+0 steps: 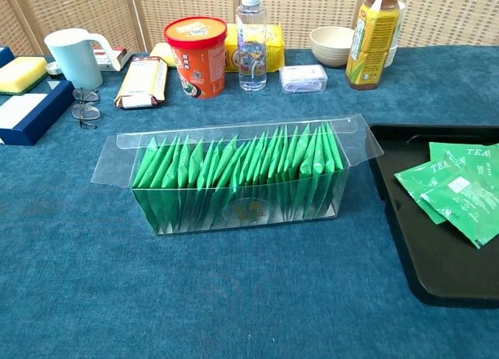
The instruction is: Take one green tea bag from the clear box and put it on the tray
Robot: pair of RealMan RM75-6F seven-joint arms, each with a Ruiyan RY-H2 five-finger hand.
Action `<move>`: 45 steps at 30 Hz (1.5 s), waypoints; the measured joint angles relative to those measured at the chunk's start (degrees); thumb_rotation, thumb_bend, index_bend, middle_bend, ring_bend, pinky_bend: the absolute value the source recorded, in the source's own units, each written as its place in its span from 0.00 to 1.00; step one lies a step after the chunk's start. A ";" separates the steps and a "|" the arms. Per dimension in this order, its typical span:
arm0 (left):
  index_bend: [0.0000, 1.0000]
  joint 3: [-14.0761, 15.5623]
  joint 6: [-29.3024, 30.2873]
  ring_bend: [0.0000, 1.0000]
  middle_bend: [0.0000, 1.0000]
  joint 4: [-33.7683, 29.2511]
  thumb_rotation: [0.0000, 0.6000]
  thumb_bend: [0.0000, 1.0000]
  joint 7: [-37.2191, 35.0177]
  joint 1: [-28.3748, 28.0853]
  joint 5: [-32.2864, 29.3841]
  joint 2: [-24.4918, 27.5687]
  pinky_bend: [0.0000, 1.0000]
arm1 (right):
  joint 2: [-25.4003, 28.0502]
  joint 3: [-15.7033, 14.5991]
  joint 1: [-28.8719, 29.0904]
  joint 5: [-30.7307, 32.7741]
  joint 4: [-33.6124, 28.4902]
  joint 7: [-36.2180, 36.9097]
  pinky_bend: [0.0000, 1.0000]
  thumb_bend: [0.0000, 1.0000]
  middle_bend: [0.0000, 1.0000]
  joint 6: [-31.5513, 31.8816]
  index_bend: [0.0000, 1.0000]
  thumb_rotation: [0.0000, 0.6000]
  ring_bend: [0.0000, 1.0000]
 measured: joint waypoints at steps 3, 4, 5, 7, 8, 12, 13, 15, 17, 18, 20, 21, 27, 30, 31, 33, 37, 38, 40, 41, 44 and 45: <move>0.18 -0.17 -0.04 0.04 0.15 -0.10 1.00 0.27 -0.18 -0.19 0.01 0.46 0.25 | 0.32 0.29 3.45 -1.54 -2.04 0.73 0.09 0.38 0.10 -4.26 0.09 1.00 0.05; 0.18 -0.18 -0.09 0.04 0.15 -0.14 1.00 0.27 -0.27 -0.23 0.01 0.60 0.25 | 0.31 0.46 4.53 -1.79 -2.60 0.78 0.09 0.36 0.10 -5.64 0.09 1.00 0.05; 0.18 -0.21 -0.15 0.04 0.15 -0.21 1.00 0.27 -0.46 -0.28 -0.02 0.76 0.25 | 0.25 0.66 5.59 -1.95 -3.13 0.74 0.09 0.34 0.10 -7.03 0.09 1.00 0.05; 0.18 -0.22 -0.29 0.04 0.15 -0.32 1.00 0.27 -0.91 -0.37 -0.06 0.97 0.25 | -0.23 1.36 8.07 -1.92 -4.19 0.09 0.09 0.32 0.10 -10.16 0.09 1.00 0.05; 0.18 -0.22 -0.49 0.04 0.15 -0.41 1.00 0.27 -1.29 -0.47 -0.09 1.09 0.25 | -0.68 1.73 9.12 -1.75 -4.56 -0.48 0.09 0.31 0.09 -11.36 0.09 1.00 0.05; 0.18 -0.26 -1.41 0.04 0.15 -0.44 1.00 0.27 -1.73 -0.98 -0.28 1.05 0.25 | -4.06 3.25 12.48 0.58 -5.36 -4.32 0.09 0.28 0.09 -15.45 0.09 1.00 0.05; 0.18 -0.28 -1.62 0.04 0.15 -0.42 1.00 0.27 -1.75 -1.10 -0.35 0.93 0.25 | -4.98 3.57 12.88 1.30 -5.32 -5.33 0.09 0.27 0.09 -16.04 0.09 1.00 0.05; 0.18 -0.35 -2.17 0.04 0.15 -0.32 1.00 0.27 -1.71 -1.42 -0.50 0.66 0.25 | -7.19 4.25 13.74 2.93 -4.95 -7.96 0.09 0.27 0.09 -17.15 0.09 1.00 0.05; 0.18 -0.43 -2.71 0.04 0.15 -0.27 1.00 0.27 -1.63 -1.79 -0.60 0.46 0.25 | -9.27 4.82 14.50 4.41 -4.37 -10.51 0.09 0.27 0.09 -18.05 0.09 1.00 0.05; 0.18 -0.49 -2.88 0.04 0.15 -0.26 1.00 0.27 -1.58 -1.95 -0.63 0.41 0.25 | -10.75 5.21 15.03 5.46 -3.90 -12.24 0.09 0.27 0.09 -18.62 0.09 1.00 0.05; 0.18 -0.63 -3.08 0.04 0.15 -0.22 1.00 0.27 -1.50 -2.15 -0.79 0.36 0.25 | -13.04 5.81 15.90 7.26 -3.12 -14.67 0.09 0.27 0.09 -19.54 0.09 1.00 0.05; 0.18 -0.68 -3.15 0.04 0.15 -0.20 1.00 0.27 -1.49 -2.21 -0.89 0.35 0.25 | -14.45 6.19 16.50 8.58 -2.61 -16.14 0.09 0.27 0.09 -20.14 0.09 1.00 0.05; 0.18 -0.72 -3.86 0.04 0.15 0.07 1.00 0.27 -1.49 -2.45 -1.66 0.17 0.25 | -19.57 7.75 19.31 14.44 -0.48 -22.62 0.09 0.27 0.09 -22.46 0.09 1.00 0.05; 0.18 -0.72 -4.23 0.04 0.15 0.22 1.00 0.27 -1.49 -2.65 -1.87 -0.02 0.25 | -21.02 8.19 20.47 16.09 0.24 -25.01 0.09 0.27 0.09 -23.05 0.09 1.00 0.05; 0.18 -0.73 -4.30 0.04 0.15 0.27 1.00 0.27 -1.50 -2.70 -1.90 -0.06 0.25 | -21.39 8.31 20.81 16.58 0.46 -25.66 0.09 0.27 0.09 -23.22 0.09 1.00 0.05; 0.18 -0.77 -4.41 0.04 0.15 0.39 1.00 0.27 -1.52 -2.80 -2.01 -0.12 0.25 | -22.12 8.58 21.51 17.70 0.96 -27.16 0.09 0.27 0.09 -23.58 0.09 1.00 0.05; 0.18 -0.80 -4.52 0.04 0.15 0.69 1.00 0.27 -1.70 -2.86 -2.25 -0.20 0.25 | -23.37 8.94 22.73 19.57 1.85 -30.89 0.09 0.27 0.09 -24.04 0.10 1.00 0.05; 0.18 -0.78 -4.52 0.04 0.15 0.80 1.00 0.27 -1.80 -2.84 -2.32 -0.22 0.25 | -23.73 9.07 23.07 20.31 2.02 -31.74 0.09 0.27 0.09 -24.20 0.11 1.00 0.05; 0.18 -0.74 -4.50 0.04 0.15 0.96 1.00 0.27 -1.94 -2.79 -2.43 -0.25 0.25 | -24.64 9.48 24.03 22.36 2.51 -33.61 0.09 0.27 0.09 -24.63 0.13 1.00 0.05; 0.18 -0.72 -4.43 0.04 0.15 1.05 1.00 0.27 -2.05 -2.71 -2.52 -0.25 0.25 | -25.02 9.70 24.51 23.29 2.78 -34.46 0.09 0.28 0.10 -24.85 0.15 1.00 0.05; 0.18 -0.64 -4.15 0.04 0.15 1.40 1.00 0.27 -2.40 -2.47 -2.65 -0.21 0.25 | -25.94 10.46 26.13 26.00 3.73 -37.16 0.09 0.36 0.12 -25.43 0.21 1.00 0.05; 0.18 -0.62 -4.09 0.04 0.15 1.53 1.00 0.27 -2.48 -2.40 -2.72 -0.19 0.25 | -26.08 10.77 26.62 26.96 3.88 -37.73 0.09 0.37 0.12 -25.61 0.22 1.00 0.05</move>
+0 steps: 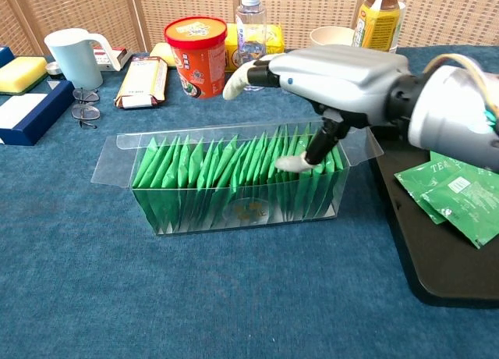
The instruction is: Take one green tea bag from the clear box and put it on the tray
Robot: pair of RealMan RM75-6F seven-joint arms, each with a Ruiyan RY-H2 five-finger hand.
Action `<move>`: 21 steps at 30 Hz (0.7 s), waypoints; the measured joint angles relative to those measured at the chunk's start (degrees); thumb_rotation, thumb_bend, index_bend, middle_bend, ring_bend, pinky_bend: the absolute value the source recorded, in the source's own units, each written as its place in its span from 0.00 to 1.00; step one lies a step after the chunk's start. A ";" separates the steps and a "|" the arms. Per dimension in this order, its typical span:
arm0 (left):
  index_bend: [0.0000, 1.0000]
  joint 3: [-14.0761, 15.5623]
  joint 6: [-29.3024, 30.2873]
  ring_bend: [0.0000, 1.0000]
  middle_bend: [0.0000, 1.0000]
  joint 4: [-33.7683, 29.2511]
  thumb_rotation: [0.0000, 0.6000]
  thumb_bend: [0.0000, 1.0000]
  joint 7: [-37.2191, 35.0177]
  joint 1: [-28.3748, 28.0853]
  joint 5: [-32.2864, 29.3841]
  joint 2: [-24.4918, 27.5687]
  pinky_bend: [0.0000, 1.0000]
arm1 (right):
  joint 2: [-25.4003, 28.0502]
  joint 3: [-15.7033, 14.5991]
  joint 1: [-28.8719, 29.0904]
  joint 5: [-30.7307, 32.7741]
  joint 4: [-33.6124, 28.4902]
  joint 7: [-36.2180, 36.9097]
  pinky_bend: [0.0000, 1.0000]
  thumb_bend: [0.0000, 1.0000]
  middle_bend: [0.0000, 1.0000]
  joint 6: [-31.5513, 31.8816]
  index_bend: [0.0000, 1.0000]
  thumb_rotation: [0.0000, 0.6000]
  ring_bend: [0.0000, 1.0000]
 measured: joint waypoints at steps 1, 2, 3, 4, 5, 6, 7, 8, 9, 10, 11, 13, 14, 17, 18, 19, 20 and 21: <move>0.18 0.02 0.05 0.04 0.15 0.13 1.00 0.27 -0.11 0.07 -0.08 0.01 0.25 | -0.01 0.23 0.34 0.69 0.04 -0.26 0.09 0.39 0.12 -0.13 0.24 1.00 0.05; 0.18 0.05 0.09 0.04 0.15 0.28 1.00 0.27 -0.26 0.12 -0.15 0.02 0.25 | 0.04 0.45 0.69 1.34 0.06 -0.53 0.09 0.41 0.12 -0.27 0.26 1.00 0.05; 0.18 0.07 0.10 0.04 0.15 0.39 1.00 0.27 -0.37 0.15 -0.16 0.02 0.25 | 0.24 0.73 1.21 2.11 0.04 -1.00 0.09 0.42 0.12 -0.46 0.27 1.00 0.05; 0.18 0.09 0.10 0.04 0.15 0.46 1.00 0.27 -0.44 0.16 -0.15 0.00 0.25 | 0.46 0.92 1.60 2.64 -0.01 -1.29 0.09 0.43 0.12 -0.60 0.28 1.00 0.05; 0.18 0.12 0.07 0.04 0.15 0.52 1.00 0.27 -0.54 0.13 -0.08 -0.05 0.25 | 0.71 1.09 1.96 3.14 -0.09 -1.54 0.09 0.45 0.12 -0.75 0.29 1.00 0.05; 0.18 0.13 0.06 0.04 0.15 0.56 1.00 0.27 -0.63 0.11 -0.01 -0.10 0.25 | 1.07 1.30 2.44 3.79 -0.24 -1.83 0.09 0.46 0.12 -1.00 0.29 1.00 0.05; 0.18 0.14 0.05 0.04 0.15 0.61 1.00 0.27 -0.68 0.09 0.03 -0.14 0.25 | 1.33 1.44 2.79 4.25 -0.37 -2.01 0.09 0.47 0.12 -1.22 0.30 1.00 0.05; 0.18 0.15 0.07 0.04 0.15 0.65 1.00 0.27 -0.75 0.08 0.07 -0.19 0.25 | 1.58 1.55 3.15 4.70 -0.51 -2.15 0.09 0.48 0.12 -1.47 0.30 1.00 0.05; 0.18 0.14 0.12 0.04 0.15 0.68 1.00 0.27 -0.82 0.08 0.11 -0.24 0.25 | 1.92 1.68 3.62 5.34 -0.75 -2.29 0.09 0.49 0.12 -1.84 0.30 1.00 0.05; 0.18 0.13 0.19 0.04 0.15 0.73 1.00 0.27 -0.87 0.08 0.15 -0.27 0.25 | 2.19 1.78 3.93 5.86 -0.98 -2.35 0.09 0.50 0.12 -2.13 0.31 1.00 0.05; 0.18 0.11 0.28 0.04 0.15 0.77 1.00 0.27 -0.89 0.10 0.15 -0.28 0.25 | 2.46 1.89 4.26 6.37 -1.21 -2.41 0.09 0.51 0.12 -2.42 0.32 1.00 0.05; 0.18 0.08 0.42 0.04 0.15 0.79 1.00 0.27 -0.93 0.16 0.14 -0.26 0.25 | 3.10 2.11 5.16 7.53 -1.69 -2.55 0.09 0.54 0.13 -3.06 0.33 1.00 0.05; 0.18 0.08 0.49 0.04 0.15 0.77 1.00 0.27 -0.98 0.19 0.14 -0.23 0.25 | 3.34 2.20 5.56 8.03 -1.85 -2.62 0.09 0.55 0.13 -3.32 0.34 1.00 0.05; 0.18 0.12 0.68 0.04 0.15 0.72 1.00 0.27 -0.96 0.28 0.21 -0.08 0.25 | 4.03 2.48 6.93 9.82 -2.29 -2.82 0.09 0.59 0.13 -4.18 0.36 1.00 0.05; 0.18 0.13 0.76 0.04 0.15 0.68 1.00 0.27 -0.98 0.33 0.22 -0.03 0.25 | 4.25 2.62 7.48 10.60 -2.41 -2.85 0.09 0.60 0.13 -4.51 0.37 1.00 0.05; 0.18 0.13 0.84 0.04 0.15 0.65 1.00 0.27 -1.01 0.38 0.21 0.01 0.25 | 4.41 2.72 7.91 11.20 -2.48 -2.86 0.09 0.61 0.13 -4.74 0.38 1.00 0.06; 0.18 0.12 0.97 0.04 0.15 0.62 1.00 0.27 -1.05 0.45 0.18 0.07 0.25 | 4.56 2.85 8.33 11.79 -2.53 -2.85 0.09 0.61 0.14 -4.94 0.38 1.00 0.06; 0.18 0.12 1.06 0.04 0.15 0.61 1.00 0.27 -1.07 0.50 0.17 0.11 0.25 | 4.74 3.03 8.90 12.58 -2.60 -2.81 0.09 0.62 0.14 -5.17 0.39 1.00 0.06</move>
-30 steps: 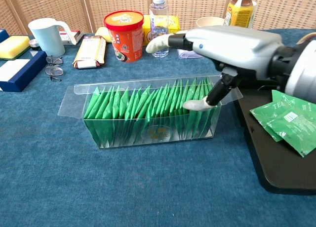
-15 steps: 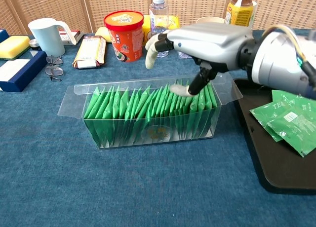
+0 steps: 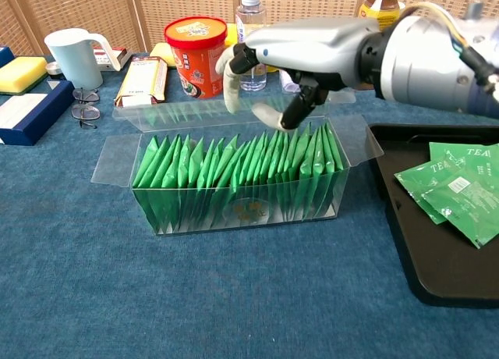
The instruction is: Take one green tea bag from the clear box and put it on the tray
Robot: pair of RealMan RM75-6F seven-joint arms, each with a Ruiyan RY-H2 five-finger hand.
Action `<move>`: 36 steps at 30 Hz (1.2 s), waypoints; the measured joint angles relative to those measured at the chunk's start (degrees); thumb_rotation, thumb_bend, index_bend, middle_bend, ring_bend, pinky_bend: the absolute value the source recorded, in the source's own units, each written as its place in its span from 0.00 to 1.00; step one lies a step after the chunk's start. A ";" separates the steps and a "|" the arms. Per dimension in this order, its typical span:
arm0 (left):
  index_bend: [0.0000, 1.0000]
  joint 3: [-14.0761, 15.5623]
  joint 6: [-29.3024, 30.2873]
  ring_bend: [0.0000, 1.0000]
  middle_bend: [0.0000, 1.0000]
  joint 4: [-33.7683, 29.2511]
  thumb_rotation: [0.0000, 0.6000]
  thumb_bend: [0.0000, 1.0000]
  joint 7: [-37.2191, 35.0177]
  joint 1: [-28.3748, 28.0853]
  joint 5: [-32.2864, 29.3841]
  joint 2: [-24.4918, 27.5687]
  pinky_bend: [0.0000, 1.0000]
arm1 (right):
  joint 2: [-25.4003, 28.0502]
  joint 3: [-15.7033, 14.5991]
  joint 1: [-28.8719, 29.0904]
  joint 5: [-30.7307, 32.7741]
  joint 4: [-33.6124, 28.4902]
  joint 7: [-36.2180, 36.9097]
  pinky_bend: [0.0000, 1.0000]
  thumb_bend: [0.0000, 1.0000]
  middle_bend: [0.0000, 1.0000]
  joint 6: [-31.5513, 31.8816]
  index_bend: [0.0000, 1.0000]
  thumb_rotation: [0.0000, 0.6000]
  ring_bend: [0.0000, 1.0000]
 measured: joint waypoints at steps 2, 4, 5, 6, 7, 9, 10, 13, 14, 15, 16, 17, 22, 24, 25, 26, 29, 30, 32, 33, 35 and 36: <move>0.18 0.04 0.10 0.04 0.15 -0.03 1.00 0.27 -0.03 0.09 0.01 0.06 0.25 | 0.27 0.29 0.84 1.13 -0.09 0.08 0.09 0.63 0.14 -0.25 0.42 1.00 0.07; 0.18 0.08 0.13 0.04 0.15 -0.06 1.00 0.27 -0.02 0.12 0.04 0.08 0.25 | 0.56 0.59 1.77 2.30 -0.11 0.17 0.09 0.64 0.15 -0.36 0.46 1.00 0.08; 0.18 0.08 0.09 0.04 0.15 -0.08 1.00 0.27 -0.03 0.12 0.01 0.08 0.25 | 0.66 0.70 2.14 2.75 -0.09 0.26 0.09 0.65 0.15 -0.39 0.47 1.00 0.08; 0.18 0.08 0.07 0.04 0.15 -0.09 1.00 0.27 -0.03 0.10 0.02 0.08 0.25 | 0.76 0.79 2.48 3.19 -0.05 0.37 0.09 0.66 0.16 -0.42 0.49 1.00 0.09; 0.18 0.05 0.07 0.04 0.15 -0.10 1.00 0.27 0.00 0.08 0.04 0.08 0.25 | 0.89 0.91 2.91 3.78 0.04 0.55 0.09 0.67 0.16 -0.46 0.51 1.00 0.09; 0.18 0.00 0.11 0.04 0.15 -0.13 1.00 0.27 0.03 0.03 0.09 0.09 0.25 | 1.12 1.10 3.67 4.77 0.37 0.93 0.09 0.67 0.18 -0.48 0.55 1.00 0.11; 0.18 -0.04 0.13 0.04 0.15 -0.13 1.00 0.27 0.03 0.00 0.11 0.08 0.25 | 1.21 1.18 3.97 5.14 0.54 1.12 0.09 0.67 0.19 -0.46 0.56 1.00 0.11; 0.18 -0.10 0.02 0.04 0.15 -0.12 1.00 0.27 0.05 -0.11 0.08 0.04 0.25 | 1.37 1.36 4.90 5.96 1.18 1.81 0.09 0.67 0.20 -0.37 0.59 1.00 0.13; 0.18 -0.11 -0.06 0.04 0.15 -0.10 1.00 0.27 0.07 -0.15 0.07 0.01 0.25 | 1.37 1.38 5.18 6.08 1.42 1.92 0.09 0.67 0.20 -0.32 0.59 1.00 0.13; 0.18 -0.11 -0.13 0.04 0.15 -0.10 1.00 0.27 0.08 -0.18 0.05 0.00 0.25 | 1.33 1.40 5.45 6.23 1.69 2.02 0.09 0.67 0.20 -0.26 0.60 1.00 0.13; 0.18 -0.11 -0.22 0.04 0.15 -0.10 1.00 0.27 0.10 -0.23 0.03 -0.01 0.25 | 1.25 1.40 5.83 6.47 2.05 2.10 0.09 0.67 0.20 -0.15 0.61 1.00 0.13; 0.18 -0.13 -0.29 0.04 0.15 -0.07 1.00 0.27 0.11 -0.27 -0.03 -0.01 0.25 | 1.10 1.36 6.24 6.71 2.49 2.05 0.09 0.67 0.20 0.01 0.62 1.00 0.13; 0.18 -0.18 -0.42 0.04 0.15 0.21 1.00 0.27 -0.14 -0.30 -0.30 -0.03 0.25 | 0.15 0.90 7.67 8.68 4.26 1.11 0.09 0.67 0.20 0.90 0.62 1.00 0.13; 0.18 -0.15 -0.51 0.04 0.15 0.35 1.00 0.27 -0.32 -0.30 -0.36 -0.05 0.25 | -0.37 0.68 8.27 9.81 4.91 0.40 0.09 0.67 0.20 1.42 0.61 1.00 0.13; 0.18 -0.14 -0.53 0.04 0.15 0.42 1.00 0.27 -0.41 -0.30 -0.39 -0.05 0.25 | -0.74 0.51 8.69 10.60 5.33 -0.17 0.09 0.67 0.20 1.84 0.60 1.00 0.13; 0.18 -0.14 -0.54 0.04 0.15 0.53 1.00 0.27 -0.53 -0.29 -0.44 -0.05 0.25 | -1.04 0.38 9.03 11.18 5.62 -0.66 0.09 0.67 0.20 2.21 0.58 1.00 0.13; 0.18 -0.14 -0.52 0.04 0.15 0.84 1.00 0.27 -0.86 -0.22 -0.60 -0.08 0.25 | -2.10 -0.19 10.11 12.84 6.58 -2.14 0.09 0.67 0.19 3.46 0.52 1.00 0.12; 0.18 -0.14 -0.52 0.04 0.15 0.92 1.00 0.27 -0.96 -0.21 -0.63 -0.08 0.25 | -2.51 -0.44 10.52 13.38 6.99 -2.61 0.09 0.67 0.19 3.81 0.51 1.00 0.12; 0.18 -0.14 -0.50 0.04 0.15 1.10 1.00 0.27 -1.21 -0.19 -0.65 -0.13 0.25 | -3.07 -0.77 11.10 13.93 7.61 -3.23 0.09 0.67 0.18 4.16 0.45 1.00 0.12; 0.18 -0.13 -0.50 0.04 0.15 1.19 1.00 0.27 -1.31 -0.18 -0.64 -0.15 0.25 | -3.36 -0.89 11.32 14.10 7.89 -3.44 0.09 0.67 0.18 4.29 0.44 1.00 0.12; 0.18 -0.09 -0.50 0.04 0.15 1.37 1.00 0.27 -1.54 -0.16 -0.61 -0.20 0.25 | -4.12 -1.16 11.87 14.71 8.70 -3.80 0.09 0.66 0.17 4.56 0.39 1.00 0.12; 0.18 -0.08 -0.48 0.04 0.15 1.43 1.00 0.27 -1.62 -0.14 -0.61 -0.21 0.25 | -4.74 -1.33 12.28 14.91 9.36 -3.99 0.09 0.66 0.17 4.75 0.37 1.00 0.12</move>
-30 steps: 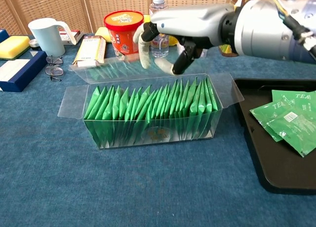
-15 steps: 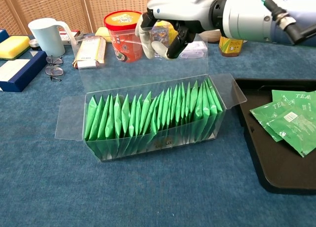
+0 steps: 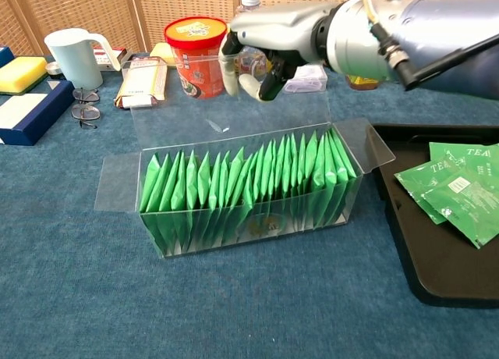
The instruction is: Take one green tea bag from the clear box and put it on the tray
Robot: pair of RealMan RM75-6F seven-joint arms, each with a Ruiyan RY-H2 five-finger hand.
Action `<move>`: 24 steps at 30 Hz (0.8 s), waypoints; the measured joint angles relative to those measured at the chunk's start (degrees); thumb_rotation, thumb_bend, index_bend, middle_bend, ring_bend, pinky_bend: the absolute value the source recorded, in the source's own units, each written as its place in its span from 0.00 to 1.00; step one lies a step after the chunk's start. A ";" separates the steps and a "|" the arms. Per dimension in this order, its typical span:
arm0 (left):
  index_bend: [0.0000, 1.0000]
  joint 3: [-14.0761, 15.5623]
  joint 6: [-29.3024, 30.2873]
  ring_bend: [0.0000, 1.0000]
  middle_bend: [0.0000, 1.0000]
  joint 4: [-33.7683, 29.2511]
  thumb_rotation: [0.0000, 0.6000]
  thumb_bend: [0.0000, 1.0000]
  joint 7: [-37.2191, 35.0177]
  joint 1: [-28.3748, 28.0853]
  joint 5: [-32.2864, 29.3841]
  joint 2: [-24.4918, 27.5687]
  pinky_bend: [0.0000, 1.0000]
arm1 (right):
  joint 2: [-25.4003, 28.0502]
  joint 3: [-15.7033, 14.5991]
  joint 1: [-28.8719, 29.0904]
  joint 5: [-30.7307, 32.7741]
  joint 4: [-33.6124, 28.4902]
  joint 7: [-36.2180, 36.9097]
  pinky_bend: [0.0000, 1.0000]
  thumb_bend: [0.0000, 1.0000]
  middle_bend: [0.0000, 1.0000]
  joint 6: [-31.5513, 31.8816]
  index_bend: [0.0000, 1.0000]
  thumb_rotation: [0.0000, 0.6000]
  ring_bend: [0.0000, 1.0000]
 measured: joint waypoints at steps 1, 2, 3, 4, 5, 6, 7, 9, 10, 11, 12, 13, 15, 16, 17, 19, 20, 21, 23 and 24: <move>0.18 0.00 0.04 0.04 0.15 0.08 1.00 0.27 -0.07 0.03 0.00 0.00 0.25 | -0.26 -0.05 0.15 0.03 0.27 -0.03 0.09 0.65 0.16 0.09 0.34 1.00 0.11; 0.18 0.01 0.10 0.04 0.15 0.19 1.00 0.27 -0.19 0.06 -0.01 0.00 0.25 | -0.63 -0.11 0.35 0.08 0.67 -0.07 0.09 0.63 0.15 0.27 0.31 1.00 0.11; 0.18 0.01 0.15 0.04 0.15 0.26 1.00 0.27 -0.30 0.09 0.00 0.00 0.25 | -1.05 -0.16 0.56 0.06 1.17 -0.08 0.09 0.62 0.15 0.62 0.29 1.00 0.11; 0.18 0.02 0.21 0.04 0.15 0.33 1.00 0.27 -0.41 0.12 0.02 0.01 0.25 | -1.34 -0.19 0.68 0.00 1.55 -0.09 0.09 0.61 0.14 0.92 0.27 1.00 0.10; 0.18 0.03 0.27 0.04 0.15 0.41 1.00 0.27 -0.52 0.17 0.03 0.03 0.25 | -1.62 -0.23 0.79 -0.04 1.91 -0.09 0.09 0.58 0.13 1.20 0.25 1.00 0.10; 0.18 0.05 0.31 0.04 0.15 0.47 1.00 0.27 -0.59 0.20 0.04 0.04 0.25 | -1.94 -0.31 0.92 -0.09 2.38 -0.11 0.09 0.57 0.12 1.55 0.23 1.00 0.10; 0.18 0.06 0.32 0.03 0.15 0.50 1.00 0.27 -0.64 0.22 0.05 0.05 0.25 | -2.14 -0.40 1.00 -0.13 2.72 -0.18 0.09 0.56 0.12 1.75 0.22 1.00 0.09; 0.18 0.11 0.35 0.03 0.15 0.62 1.00 0.27 -0.84 0.26 0.10 0.04 0.25 | -2.69 -0.62 1.18 -0.31 3.47 -0.38 0.09 0.54 0.10 2.37 0.18 1.00 0.08; 0.18 0.12 0.36 0.04 0.15 0.66 1.00 0.27 -0.89 0.26 0.13 0.02 0.25 | -2.95 -0.70 1.24 -0.38 3.80 -0.42 0.09 0.53 0.09 2.64 0.16 1.00 0.08; 0.18 0.14 0.37 0.04 0.15 0.72 1.00 0.27 -0.94 0.28 0.16 -0.01 0.25 | -3.20 -0.78 1.30 -0.44 4.13 -0.47 0.09 0.53 0.08 2.85 0.15 1.00 0.07; 0.18 0.15 0.38 0.04 0.15 0.74 1.00 0.27 -0.98 0.28 0.19 -0.03 0.25 | -3.56 -0.88 1.37 -0.51 4.61 -0.57 0.09 0.53 0.08 3.12 0.14 1.00 0.07; 0.18 0.17 0.40 0.04 0.15 0.78 1.00 0.27 -1.03 0.30 0.22 -0.04 0.25 | -3.84 -0.96 1.43 -0.55 4.99 -0.65 0.09 0.53 0.08 3.33 0.12 1.00 0.07; 0.18 0.20 0.46 0.03 0.15 0.85 1.00 0.27 -1.11 0.35 0.26 -0.06 0.25 | -4.63 -1.09 1.58 -0.54 6.03 -0.82 0.09 0.53 0.07 3.73 0.09 1.00 0.06; 0.18 0.23 0.48 0.03 0.15 0.88 1.00 0.27 -1.15 0.37 0.29 -0.06 0.25 | -4.98 -1.14 1.65 -0.52 6.54 -0.91 0.09 0.53 0.07 3.88 0.07 1.00 0.06; 0.18 0.27 0.51 0.03 0.15 0.89 1.00 0.27 -1.18 0.40 0.34 -0.05 0.25 | -5.32 -1.20 1.73 -0.51 7.07 -1.03 0.09 0.53 0.07 4.05 0.06 1.00 0.05; 0.18 0.30 0.62 0.04 0.15 0.90 1.00 0.27 -1.23 0.48 0.37 0.00 0.25 | -6.16 -1.35 1.87 -0.60 8.36 -1.27 0.09 0.52 0.07 4.51 0.04 1.00 0.05; 0.18 0.31 0.77 0.04 0.15 0.89 1.00 0.27 -1.30 0.56 0.39 0.03 0.25 | -6.49 -1.40 1.91 -0.74 8.82 -1.27 0.09 0.51 0.07 4.67 0.04 1.00 0.05; 0.18 0.32 0.90 0.03 0.15 0.90 1.00 0.27 -1.37 0.63 0.40 0.06 0.25 | -6.73 -1.40 1.87 -1.08 9.07 -1.04 0.09 0.49 0.07 4.82 0.04 1.00 0.05; 0.18 0.33 1.26 0.03 0.15 0.99 1.00 0.27 -1.55 0.84 0.43 0.11 0.25 | -6.47 -1.33 1.65 -2.10 8.79 -0.19 0.09 0.45 0.07 5.08 0.04 1.00 0.05; 0.18 0.36 1.35 0.03 0.15 1.07 1.00 0.27 -1.62 0.93 0.46 0.12 0.25 | -6.05 -1.24 1.37 -3.09 8.28 0.75 0.09 0.43 0.07 5.30 0.04 1.00 0.05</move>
